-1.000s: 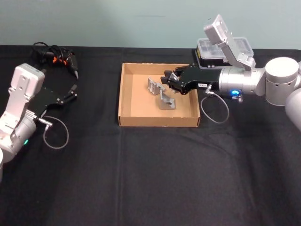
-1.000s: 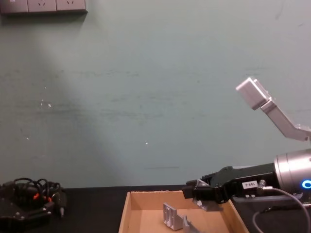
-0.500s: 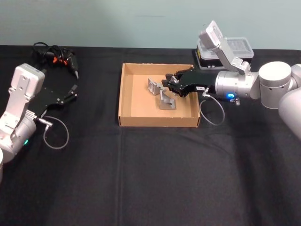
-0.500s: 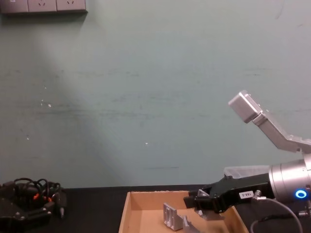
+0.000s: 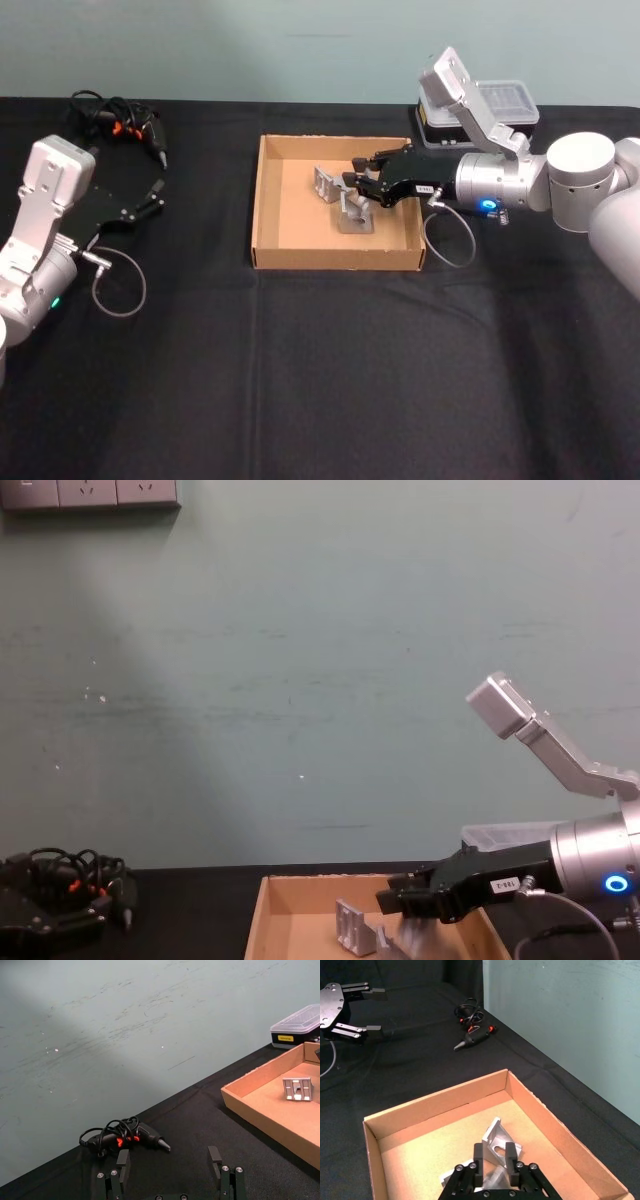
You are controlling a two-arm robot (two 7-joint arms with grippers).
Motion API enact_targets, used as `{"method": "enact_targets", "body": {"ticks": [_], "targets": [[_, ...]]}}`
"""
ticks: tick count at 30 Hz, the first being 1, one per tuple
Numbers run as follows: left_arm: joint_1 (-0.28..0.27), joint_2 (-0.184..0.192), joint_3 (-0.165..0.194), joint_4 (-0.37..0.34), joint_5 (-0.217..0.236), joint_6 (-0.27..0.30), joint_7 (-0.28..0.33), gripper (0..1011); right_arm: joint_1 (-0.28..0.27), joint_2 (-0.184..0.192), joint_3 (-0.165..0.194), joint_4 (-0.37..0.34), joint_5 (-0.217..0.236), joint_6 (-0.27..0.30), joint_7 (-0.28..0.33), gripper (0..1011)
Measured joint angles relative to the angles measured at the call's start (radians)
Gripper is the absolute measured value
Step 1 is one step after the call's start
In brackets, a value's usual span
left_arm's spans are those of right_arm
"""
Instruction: Use one hand to pick up the angle iron from the table and place it into the box.
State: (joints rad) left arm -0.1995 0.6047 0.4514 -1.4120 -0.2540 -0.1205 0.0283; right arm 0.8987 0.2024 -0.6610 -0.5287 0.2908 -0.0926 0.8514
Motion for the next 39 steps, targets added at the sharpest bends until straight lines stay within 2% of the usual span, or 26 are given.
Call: {"method": "enact_targets", "body": {"ticks": [5, 12, 14, 15, 18, 21, 24, 27, 30, 33, 34, 35, 36, 39], "targets": [[0.000, 0.000, 0.000, 0.000, 0.000, 0.000, 0.000, 1011, -0.001, 0.001, -0.001, -0.003, 0.001, 0.000, 0.000, 397], [0.000, 0.000, 0.000, 0.000, 0.000, 0.000, 0.000, 1011, -0.002, 0.002, -0.001, -0.005, 0.003, 0.001, 0.001, 632], [0.000, 0.000, 0.000, 0.000, 0.000, 0.000, 0.000, 1011, -0.002, 0.003, -0.002, -0.006, 0.003, 0.001, 0.001, 664], [0.000, 0.000, 0.000, 0.000, 0.000, 0.000, 0.000, 1011, -0.002, 0.003, -0.002, -0.006, 0.003, 0.001, 0.001, 731], [0.000, 0.000, 0.000, 0.000, 0.000, 0.000, 0.000, 1011, -0.003, 0.003, -0.002, -0.006, 0.004, 0.001, 0.001, 822], [0.000, 0.000, 0.000, 0.000, 0.000, 0.000, 0.000, 1011, -0.010, 0.008, 0.001, -0.023, 0.003, 0.004, 0.000, 877], [0.000, 0.000, 0.000, 0.000, 0.000, 0.000, 0.000, 1011, -0.041, 0.032, 0.019, -0.097, 0.002, 0.021, -0.012, 985], [0.000, 0.000, 0.000, 0.000, 0.000, 0.000, 0.000, 1011, -0.067, 0.054, 0.033, -0.163, 0.005, 0.036, -0.024, 1002], [0.000, 0.000, 0.000, 0.000, 0.000, 0.000, 0.000, 1011, -0.135, 0.106, 0.063, -0.313, 0.022, 0.066, -0.057, 1000], [0.000, 0.000, 0.000, 0.000, 0.000, 0.000, 0.000, 1011, -0.186, 0.143, 0.082, -0.418, 0.036, 0.080, -0.084, 1000], [0.000, 0.000, 0.000, 0.000, 0.000, 0.000, 0.000, 1011, -0.225, 0.168, 0.096, -0.490, 0.047, 0.088, -0.102, 1000], [0.000, 0.000, 0.000, 0.000, 0.000, 0.000, 0.000, 1011, -0.244, 0.181, 0.102, -0.524, 0.052, 0.093, -0.112, 1000], [0.000, 0.000, 0.000, 0.000, 0.000, 0.000, 0.000, 1011, -0.288, 0.210, 0.114, -0.599, 0.061, 0.101, -0.130, 1000], [0.000, 0.000, 0.000, 0.000, 0.000, 0.000, 0.000, 1011, -0.345, 0.245, 0.128, -0.691, 0.071, 0.112, -0.159, 1000]]}}
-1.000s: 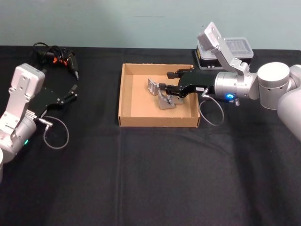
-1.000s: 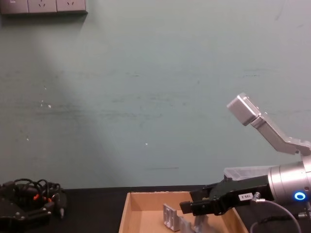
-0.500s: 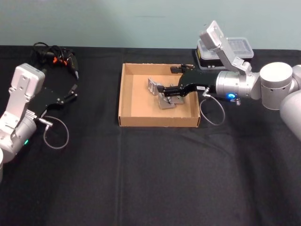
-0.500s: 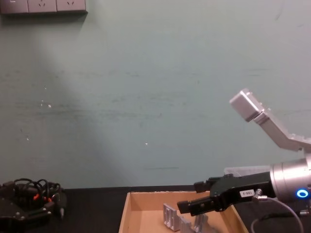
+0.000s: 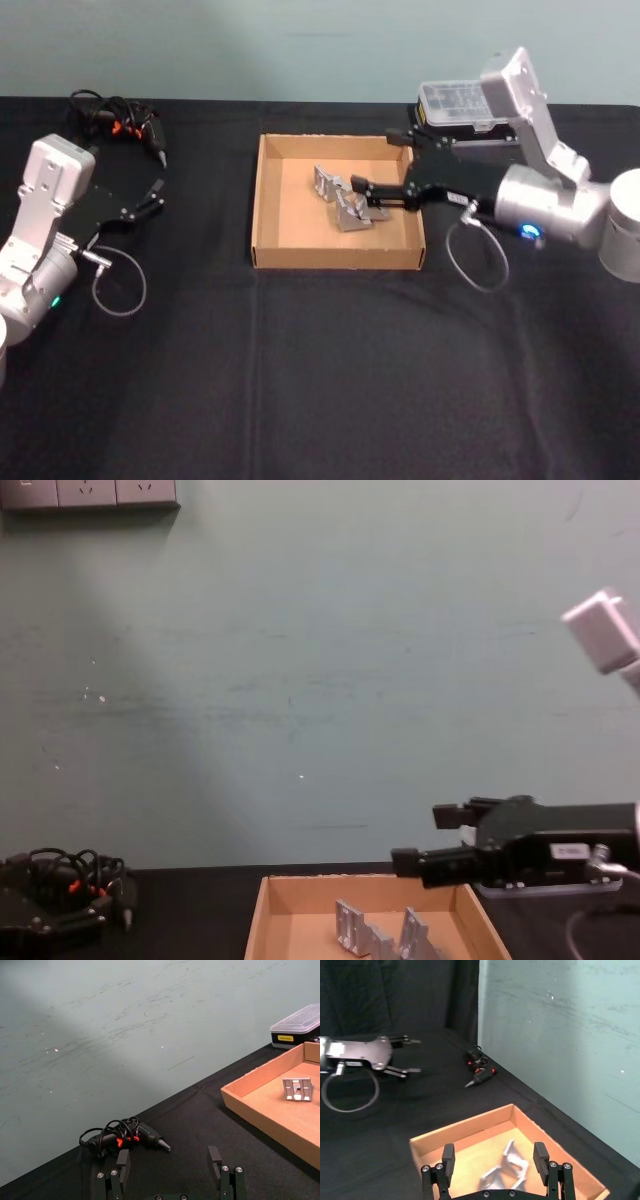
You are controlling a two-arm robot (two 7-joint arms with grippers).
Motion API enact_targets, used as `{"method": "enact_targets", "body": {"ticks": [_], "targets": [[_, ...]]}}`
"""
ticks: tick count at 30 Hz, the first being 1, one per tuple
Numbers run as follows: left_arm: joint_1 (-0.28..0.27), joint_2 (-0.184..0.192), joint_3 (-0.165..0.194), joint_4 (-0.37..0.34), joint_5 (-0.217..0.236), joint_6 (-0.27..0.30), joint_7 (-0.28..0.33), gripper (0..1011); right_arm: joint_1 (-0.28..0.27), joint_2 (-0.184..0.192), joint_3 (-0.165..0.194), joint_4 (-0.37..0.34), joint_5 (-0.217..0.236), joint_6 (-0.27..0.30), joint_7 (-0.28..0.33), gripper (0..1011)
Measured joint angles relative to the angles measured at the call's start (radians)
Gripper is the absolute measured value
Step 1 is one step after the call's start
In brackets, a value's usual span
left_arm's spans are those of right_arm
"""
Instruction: Use one hand to pick up the angle iron from the table and place it into the box.
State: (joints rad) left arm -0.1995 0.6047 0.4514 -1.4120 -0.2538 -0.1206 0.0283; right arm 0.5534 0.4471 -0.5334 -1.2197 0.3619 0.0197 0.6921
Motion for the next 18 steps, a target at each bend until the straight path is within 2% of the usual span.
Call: {"method": "enact_targets", "body": {"ticks": [1, 2, 4, 9, 13, 18], "targets": [[0.000, 0.000, 0.000, 0.000, 0.000, 0.000, 0.000, 1011, -0.040, 0.023, 0.009, -0.060, 0.005, 0.007, -0.022, 1000], [0.000, 0.000, 0.000, 0.000, 0.000, 0.000, 0.000, 1011, -0.040, 0.023, 0.009, -0.060, 0.005, 0.007, -0.022, 1000], [0.000, 0.000, 0.000, 0.000, 0.000, 0.000, 0.000, 1011, -0.119, 0.061, 0.027, -0.162, 0.017, 0.028, -0.067, 1000], [0.000, 0.000, 0.000, 0.000, 0.000, 0.000, 0.000, 1011, -0.219, 0.087, 0.060, -0.260, 0.039, 0.061, -0.143, 1000], [0.000, 0.000, 0.000, 0.000, 0.000, 0.000, 0.000, 1011, -0.271, 0.086, 0.092, -0.285, 0.054, 0.082, -0.199, 1000], [0.000, 0.000, 0.000, 0.000, 0.000, 0.000, 0.000, 1011, -0.283, 0.082, 0.101, -0.289, 0.060, 0.090, -0.212, 1000]]}}
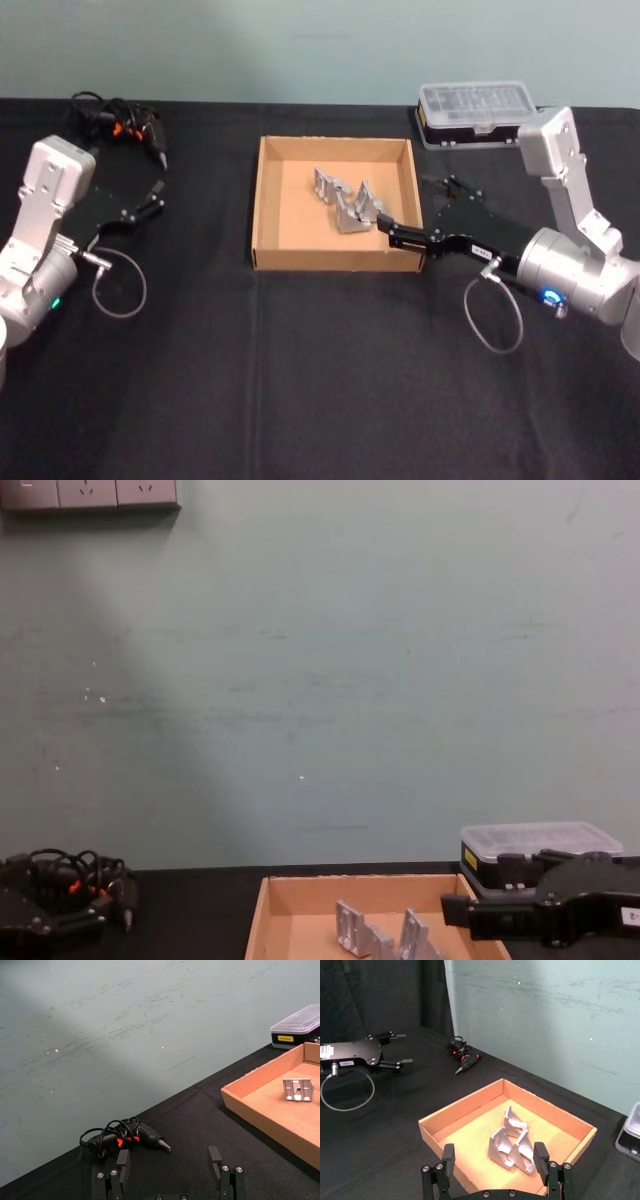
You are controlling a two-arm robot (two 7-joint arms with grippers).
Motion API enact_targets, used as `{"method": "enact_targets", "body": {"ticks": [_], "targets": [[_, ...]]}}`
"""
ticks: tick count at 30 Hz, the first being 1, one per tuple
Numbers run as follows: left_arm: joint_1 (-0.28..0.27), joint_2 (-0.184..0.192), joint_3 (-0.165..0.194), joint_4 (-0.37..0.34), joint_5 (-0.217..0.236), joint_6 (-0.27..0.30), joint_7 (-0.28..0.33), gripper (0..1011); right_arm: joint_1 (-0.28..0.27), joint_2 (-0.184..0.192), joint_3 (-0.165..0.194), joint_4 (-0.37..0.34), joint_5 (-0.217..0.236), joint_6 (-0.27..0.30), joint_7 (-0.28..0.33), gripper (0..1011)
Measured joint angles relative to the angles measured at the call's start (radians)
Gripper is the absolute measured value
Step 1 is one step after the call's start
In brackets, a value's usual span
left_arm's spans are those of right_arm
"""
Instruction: Use one hand to pick up the angle iron from the table and place it into the box.
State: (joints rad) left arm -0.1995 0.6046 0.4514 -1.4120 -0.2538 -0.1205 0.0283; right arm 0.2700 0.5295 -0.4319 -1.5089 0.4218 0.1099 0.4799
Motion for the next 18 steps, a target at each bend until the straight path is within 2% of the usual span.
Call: {"method": "enact_targets", "body": {"ticks": [18], "targets": [[0.000, 0.000, 0.000, 0.000, 0.000, 0.000, 0.000, 1011, 0.008, 0.001, -0.006, 0.003, -0.004, -0.005, 0.007, 1000]]}}
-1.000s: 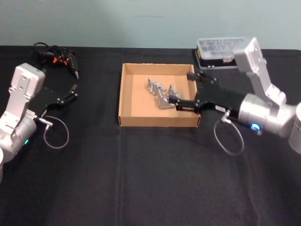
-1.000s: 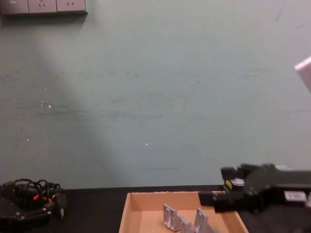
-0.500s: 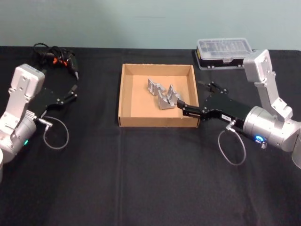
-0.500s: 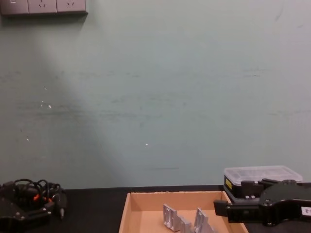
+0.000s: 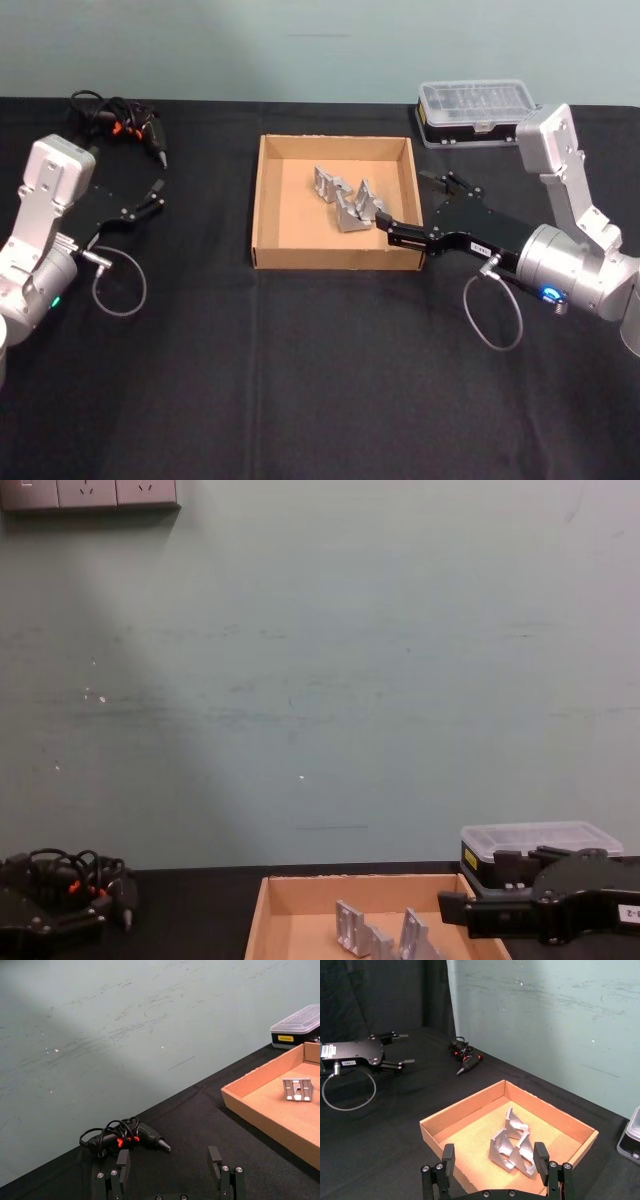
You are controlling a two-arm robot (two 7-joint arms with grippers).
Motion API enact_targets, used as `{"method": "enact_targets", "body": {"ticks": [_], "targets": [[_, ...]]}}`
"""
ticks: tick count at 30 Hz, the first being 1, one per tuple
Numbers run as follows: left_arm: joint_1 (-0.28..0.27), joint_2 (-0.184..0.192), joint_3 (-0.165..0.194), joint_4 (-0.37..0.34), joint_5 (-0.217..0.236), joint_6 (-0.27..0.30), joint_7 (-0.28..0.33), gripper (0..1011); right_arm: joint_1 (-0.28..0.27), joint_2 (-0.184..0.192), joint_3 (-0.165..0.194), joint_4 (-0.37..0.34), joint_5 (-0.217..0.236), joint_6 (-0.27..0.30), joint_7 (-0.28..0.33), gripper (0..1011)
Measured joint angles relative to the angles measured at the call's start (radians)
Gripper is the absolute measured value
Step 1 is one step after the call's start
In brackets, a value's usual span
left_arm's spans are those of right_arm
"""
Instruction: Use one hand to pick up the angle iron from the table and place it into the box.
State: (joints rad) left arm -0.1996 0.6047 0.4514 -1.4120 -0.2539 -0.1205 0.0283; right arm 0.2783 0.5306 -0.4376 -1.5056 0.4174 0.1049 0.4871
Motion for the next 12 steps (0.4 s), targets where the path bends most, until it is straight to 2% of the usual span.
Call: {"method": "enact_targets", "body": {"ticks": [12], "targets": [[0.000, 0.000, 0.000, 0.000, 0.000, 0.000, 0.000, 1011, 0.001, 0.000, -0.001, 0.001, -0.001, -0.001, 0.002, 1000]]}}
